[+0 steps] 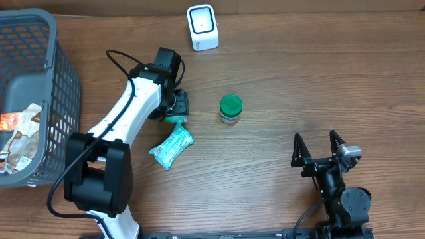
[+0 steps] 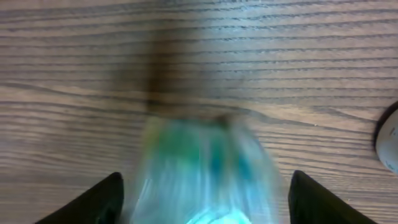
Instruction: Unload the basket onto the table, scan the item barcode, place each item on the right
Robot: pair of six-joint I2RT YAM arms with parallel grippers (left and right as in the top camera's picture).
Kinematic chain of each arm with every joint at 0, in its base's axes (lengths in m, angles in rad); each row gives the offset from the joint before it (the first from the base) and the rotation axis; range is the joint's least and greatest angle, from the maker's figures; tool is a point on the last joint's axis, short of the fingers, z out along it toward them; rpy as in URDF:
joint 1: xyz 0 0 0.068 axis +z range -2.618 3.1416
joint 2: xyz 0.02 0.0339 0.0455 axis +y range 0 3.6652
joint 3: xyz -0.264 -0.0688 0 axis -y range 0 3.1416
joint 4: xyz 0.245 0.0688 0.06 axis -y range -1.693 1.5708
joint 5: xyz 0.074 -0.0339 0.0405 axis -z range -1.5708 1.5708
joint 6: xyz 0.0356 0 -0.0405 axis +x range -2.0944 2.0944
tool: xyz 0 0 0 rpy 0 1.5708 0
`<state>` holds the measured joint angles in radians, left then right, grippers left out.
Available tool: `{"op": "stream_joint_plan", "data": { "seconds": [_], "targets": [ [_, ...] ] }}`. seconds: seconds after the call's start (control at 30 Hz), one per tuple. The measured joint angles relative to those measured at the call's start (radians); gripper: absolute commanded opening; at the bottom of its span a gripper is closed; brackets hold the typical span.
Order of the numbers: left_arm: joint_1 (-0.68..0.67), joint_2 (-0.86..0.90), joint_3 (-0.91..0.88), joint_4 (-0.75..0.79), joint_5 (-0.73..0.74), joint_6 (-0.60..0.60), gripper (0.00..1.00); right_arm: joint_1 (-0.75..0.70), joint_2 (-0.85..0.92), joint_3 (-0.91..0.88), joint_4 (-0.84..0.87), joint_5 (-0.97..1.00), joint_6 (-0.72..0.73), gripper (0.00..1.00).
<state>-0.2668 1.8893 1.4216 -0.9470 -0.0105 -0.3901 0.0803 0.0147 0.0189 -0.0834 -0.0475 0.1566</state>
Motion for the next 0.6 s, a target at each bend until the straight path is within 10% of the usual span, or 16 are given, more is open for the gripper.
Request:
{"op": "stream_joint_plan", "data": {
  "seconds": [0.6],
  "targets": [
    [0.194, 0.005, 1.064, -0.615, -0.063, 0.003, 0.88, 0.000, 0.000, 0.000, 0.000, 0.000, 0.000, 1.00]
  ]
}}
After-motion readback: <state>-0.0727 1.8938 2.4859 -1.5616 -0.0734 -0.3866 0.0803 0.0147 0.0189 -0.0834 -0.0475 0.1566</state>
